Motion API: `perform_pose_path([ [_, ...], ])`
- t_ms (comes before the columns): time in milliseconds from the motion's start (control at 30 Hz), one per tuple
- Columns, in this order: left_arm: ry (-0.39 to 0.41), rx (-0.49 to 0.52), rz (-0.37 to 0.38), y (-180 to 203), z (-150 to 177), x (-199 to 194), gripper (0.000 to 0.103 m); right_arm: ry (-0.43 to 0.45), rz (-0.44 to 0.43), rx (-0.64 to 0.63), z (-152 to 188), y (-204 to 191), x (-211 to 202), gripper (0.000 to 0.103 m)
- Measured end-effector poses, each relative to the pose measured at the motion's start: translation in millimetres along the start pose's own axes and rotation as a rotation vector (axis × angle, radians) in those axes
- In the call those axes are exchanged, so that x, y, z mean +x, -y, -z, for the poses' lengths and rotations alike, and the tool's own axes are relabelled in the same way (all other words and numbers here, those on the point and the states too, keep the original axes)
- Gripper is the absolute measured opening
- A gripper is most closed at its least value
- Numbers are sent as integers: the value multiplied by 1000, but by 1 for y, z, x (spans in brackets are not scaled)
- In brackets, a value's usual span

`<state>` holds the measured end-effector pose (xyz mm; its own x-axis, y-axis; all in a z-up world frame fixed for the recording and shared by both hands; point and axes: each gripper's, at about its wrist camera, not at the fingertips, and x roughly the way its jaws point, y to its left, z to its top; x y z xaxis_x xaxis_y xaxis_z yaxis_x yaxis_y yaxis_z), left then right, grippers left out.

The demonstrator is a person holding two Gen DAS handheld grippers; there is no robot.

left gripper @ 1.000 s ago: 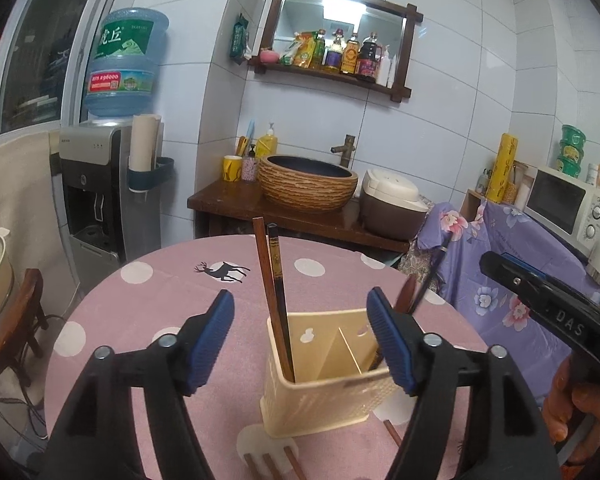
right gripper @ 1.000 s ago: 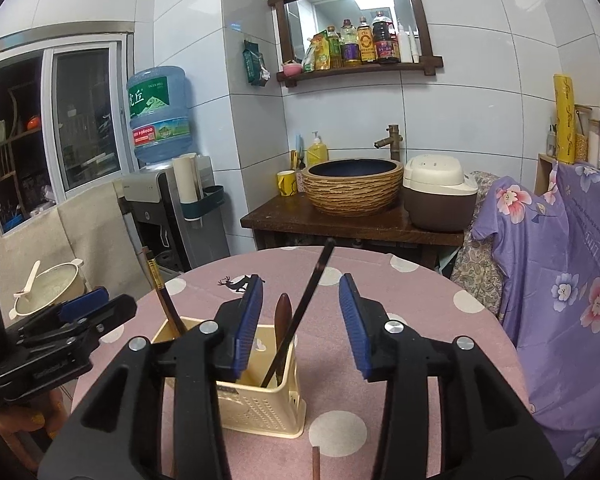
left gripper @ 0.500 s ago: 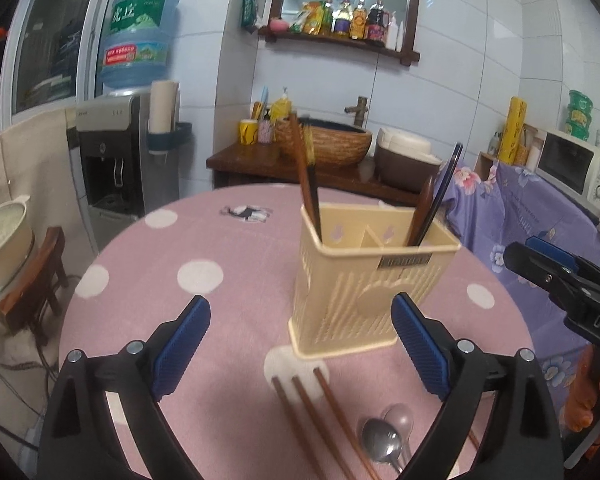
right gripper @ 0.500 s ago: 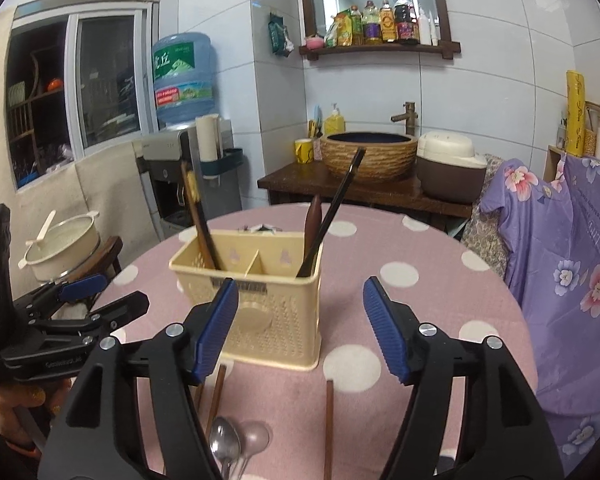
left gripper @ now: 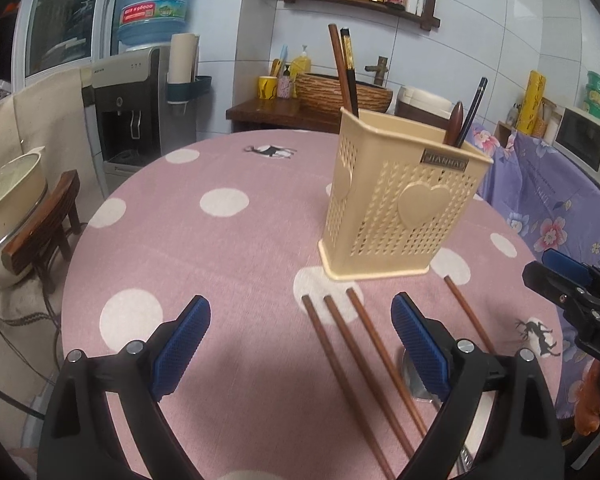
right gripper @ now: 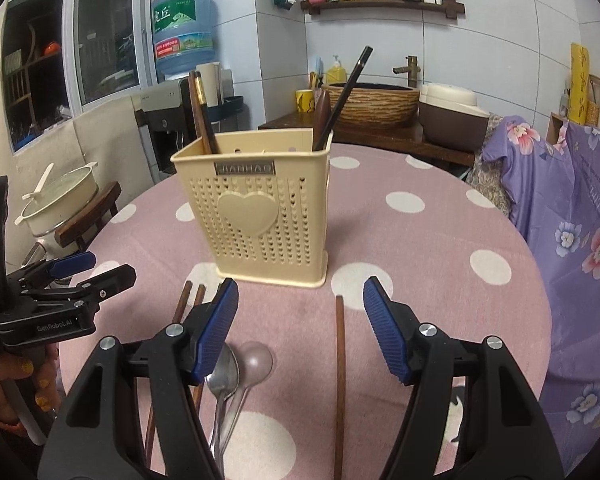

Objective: Organize utensils
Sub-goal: 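Move both grippers back down toward the chopsticks and spoons on the table, then close the right gripper on the metal spoon's bowl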

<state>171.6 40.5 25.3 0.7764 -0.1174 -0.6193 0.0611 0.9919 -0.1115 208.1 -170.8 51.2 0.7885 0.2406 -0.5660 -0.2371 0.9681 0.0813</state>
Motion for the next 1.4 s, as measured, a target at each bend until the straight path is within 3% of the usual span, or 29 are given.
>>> perform_pose_path([
  [300, -63, 10, 2, -3, 27, 2, 77, -74, -19, 26, 33, -5, 6, 65],
  [567, -100, -2, -2, -9, 40, 4, 65, -133, -65, -37, 57, -30, 17, 65],
  [767, -103, -8, -5, -12, 43, 4, 61, -201, -14, 23, 68, -12, 29, 59],
  [933, -109, -12, 3, -12, 44, 7, 58, -198, -18, 45, 71, -1, 27, 59],
  [1267, -104, -38, -14, -23, 44, 7, 58, -201, -118, -91, 63, -49, 40, 57],
  [1400, -104, -50, -17, -28, 45, 5, 58, -242, -131, -66, 57, -52, 61, 45],
])
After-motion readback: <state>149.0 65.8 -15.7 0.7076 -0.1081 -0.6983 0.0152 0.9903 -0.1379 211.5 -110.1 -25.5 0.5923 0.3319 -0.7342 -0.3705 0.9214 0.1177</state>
